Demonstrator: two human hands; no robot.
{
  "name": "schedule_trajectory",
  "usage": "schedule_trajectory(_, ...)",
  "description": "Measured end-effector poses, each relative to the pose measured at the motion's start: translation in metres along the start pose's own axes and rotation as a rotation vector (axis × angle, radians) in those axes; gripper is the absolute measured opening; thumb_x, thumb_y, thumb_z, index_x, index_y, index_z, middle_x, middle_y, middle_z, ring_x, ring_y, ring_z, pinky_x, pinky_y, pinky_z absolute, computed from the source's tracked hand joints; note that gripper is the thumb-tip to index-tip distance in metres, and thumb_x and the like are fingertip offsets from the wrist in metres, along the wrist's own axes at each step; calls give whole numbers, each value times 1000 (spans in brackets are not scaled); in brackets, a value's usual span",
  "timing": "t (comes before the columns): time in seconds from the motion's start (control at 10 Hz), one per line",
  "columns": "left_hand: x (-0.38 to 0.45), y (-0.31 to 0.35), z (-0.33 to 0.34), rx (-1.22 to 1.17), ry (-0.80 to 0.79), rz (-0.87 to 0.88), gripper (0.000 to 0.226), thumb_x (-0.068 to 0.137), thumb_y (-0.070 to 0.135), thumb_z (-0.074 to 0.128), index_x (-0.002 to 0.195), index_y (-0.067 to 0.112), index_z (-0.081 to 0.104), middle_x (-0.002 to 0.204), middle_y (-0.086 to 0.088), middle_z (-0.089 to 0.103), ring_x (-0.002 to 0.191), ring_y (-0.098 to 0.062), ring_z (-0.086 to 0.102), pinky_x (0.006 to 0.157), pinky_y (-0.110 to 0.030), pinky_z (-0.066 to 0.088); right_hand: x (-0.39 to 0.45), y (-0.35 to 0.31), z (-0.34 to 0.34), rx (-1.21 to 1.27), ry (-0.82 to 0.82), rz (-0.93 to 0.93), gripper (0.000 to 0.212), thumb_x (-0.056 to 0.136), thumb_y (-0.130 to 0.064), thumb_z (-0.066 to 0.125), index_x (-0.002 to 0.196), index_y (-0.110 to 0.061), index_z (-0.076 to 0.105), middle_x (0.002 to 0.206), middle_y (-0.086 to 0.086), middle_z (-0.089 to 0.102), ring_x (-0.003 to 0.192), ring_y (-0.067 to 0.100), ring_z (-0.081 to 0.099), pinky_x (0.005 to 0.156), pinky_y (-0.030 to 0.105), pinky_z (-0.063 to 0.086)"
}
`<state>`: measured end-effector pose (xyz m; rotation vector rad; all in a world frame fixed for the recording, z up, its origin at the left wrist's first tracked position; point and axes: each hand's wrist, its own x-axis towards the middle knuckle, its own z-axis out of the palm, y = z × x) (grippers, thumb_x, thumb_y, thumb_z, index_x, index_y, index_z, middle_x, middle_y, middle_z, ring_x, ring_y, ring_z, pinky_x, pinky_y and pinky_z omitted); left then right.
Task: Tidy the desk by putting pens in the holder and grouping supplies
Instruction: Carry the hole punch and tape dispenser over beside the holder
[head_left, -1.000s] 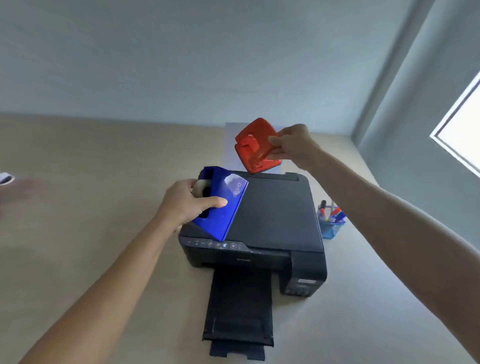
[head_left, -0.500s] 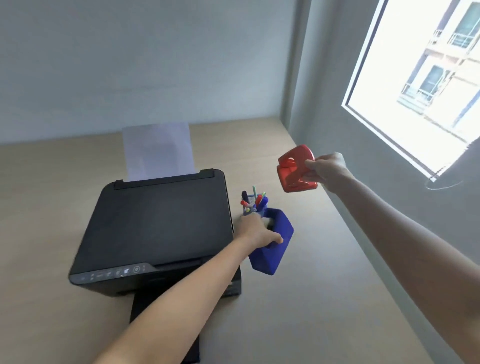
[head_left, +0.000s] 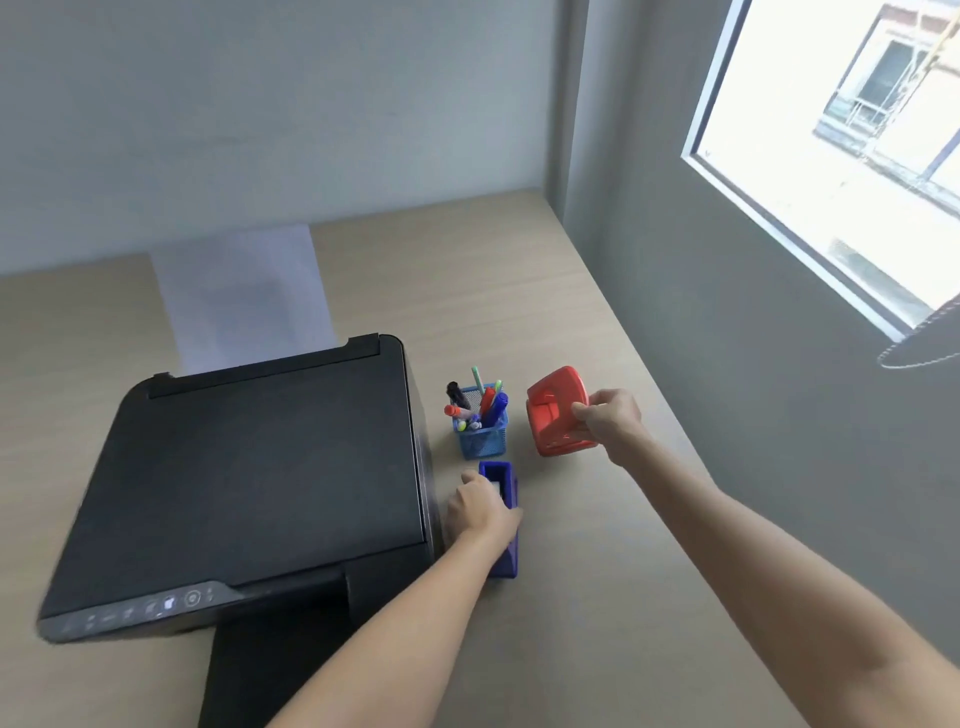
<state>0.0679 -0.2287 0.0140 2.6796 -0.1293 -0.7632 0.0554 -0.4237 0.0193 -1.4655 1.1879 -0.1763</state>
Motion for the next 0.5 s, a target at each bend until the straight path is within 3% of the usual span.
schedule_trajectory(0.2,4,10,7,-76,-7,-81,64,76,28,77,123,6,40,125,-13,60,115,-31,59,83,-36,53,-3,14,26,-35,-8,17,17,80,-6,66,69,-9,54,96,24,69,75,34,73,49,29,59)
schedule_trajectory(0.3,1,11,3,-80,-15,-81,68,75,31,78,124,6,39,126,-13,59,115,-31,60,85,-37,54,-6,22,30,-83,-13,16,10,82,-8,64,78,-6,56,92,24,70,63,31,71,50,28,58)
schedule_trajectory(0.4,2,9,3,-88,-53,-69,72,75,32,79,126,6,36,129,-14,56,116,-31,58,85,-38,53,-3,31,30,-135,-46,-3,18,82,-18,66,91,-3,61,93,24,71,80,36,71,75,46,60)
schedule_trajectory(0.5,-7,13,-4,-100,-70,-23,76,73,38,80,124,8,33,128,-14,56,113,-32,59,88,-40,53,-20,19,23,-293,-49,-70,47,87,-35,60,119,-2,52,110,16,64,107,33,61,94,44,50)
